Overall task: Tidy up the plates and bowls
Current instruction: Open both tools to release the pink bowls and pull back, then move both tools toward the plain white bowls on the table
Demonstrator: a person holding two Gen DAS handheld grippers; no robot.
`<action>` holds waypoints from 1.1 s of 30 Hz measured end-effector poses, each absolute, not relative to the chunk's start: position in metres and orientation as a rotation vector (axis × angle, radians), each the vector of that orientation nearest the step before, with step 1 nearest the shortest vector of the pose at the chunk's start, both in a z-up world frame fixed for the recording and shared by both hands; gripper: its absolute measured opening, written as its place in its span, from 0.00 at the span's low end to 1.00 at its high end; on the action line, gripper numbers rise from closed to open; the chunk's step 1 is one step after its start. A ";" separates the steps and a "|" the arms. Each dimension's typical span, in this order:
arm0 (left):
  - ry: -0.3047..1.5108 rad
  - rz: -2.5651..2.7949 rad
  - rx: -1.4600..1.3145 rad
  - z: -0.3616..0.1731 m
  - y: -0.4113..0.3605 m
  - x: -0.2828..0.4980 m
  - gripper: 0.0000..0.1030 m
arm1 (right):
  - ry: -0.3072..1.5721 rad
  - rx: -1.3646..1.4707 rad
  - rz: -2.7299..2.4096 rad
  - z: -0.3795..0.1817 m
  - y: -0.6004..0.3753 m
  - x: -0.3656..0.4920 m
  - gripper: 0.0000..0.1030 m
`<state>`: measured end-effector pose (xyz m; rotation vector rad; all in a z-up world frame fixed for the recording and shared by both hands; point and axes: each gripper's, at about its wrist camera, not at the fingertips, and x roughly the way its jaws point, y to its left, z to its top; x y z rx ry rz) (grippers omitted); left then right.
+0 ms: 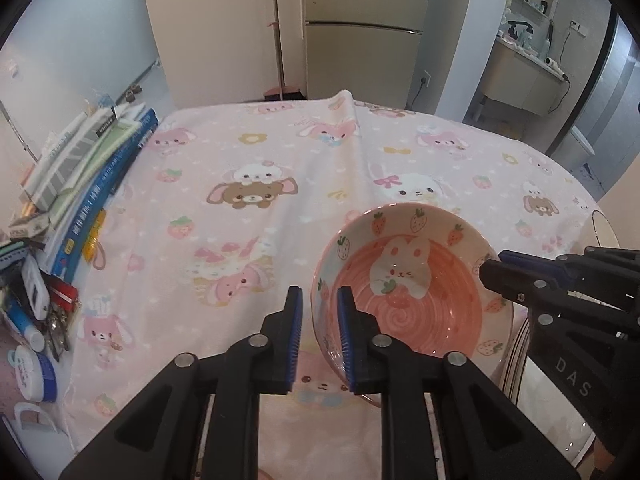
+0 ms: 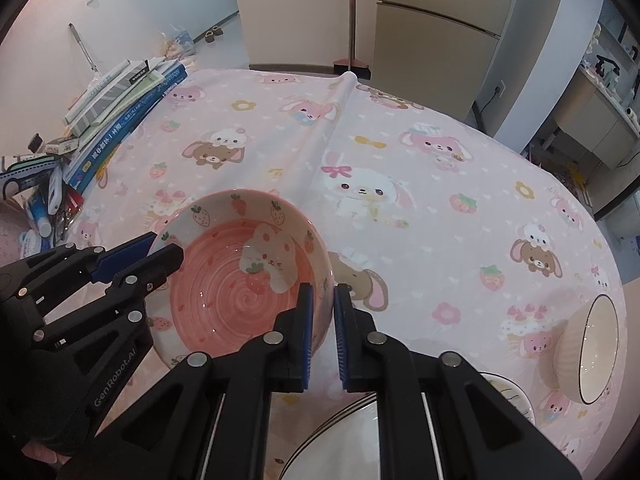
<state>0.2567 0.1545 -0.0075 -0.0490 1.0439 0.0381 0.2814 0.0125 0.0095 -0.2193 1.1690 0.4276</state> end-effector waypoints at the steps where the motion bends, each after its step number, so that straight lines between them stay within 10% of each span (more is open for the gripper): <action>1: 1.032 0.036 -0.048 -0.004 0.154 0.255 0.43 | 1.168 -0.215 0.431 0.011 0.012 0.281 0.10; 4: 0.951 0.028 -0.049 0.013 0.152 0.246 0.69 | 1.159 -0.210 0.434 0.015 0.009 0.279 0.10; 13: 0.849 0.030 -0.062 0.056 0.151 0.221 0.78 | 1.122 -0.181 0.442 0.036 -0.001 0.274 0.13; 18: 0.798 0.021 -0.087 0.081 0.151 0.206 0.81 | 1.043 -0.126 0.463 0.055 -0.014 0.268 0.58; 33: 0.606 -0.029 -0.102 0.153 0.128 0.148 0.81 | 0.844 -0.111 0.451 0.120 -0.052 0.219 0.71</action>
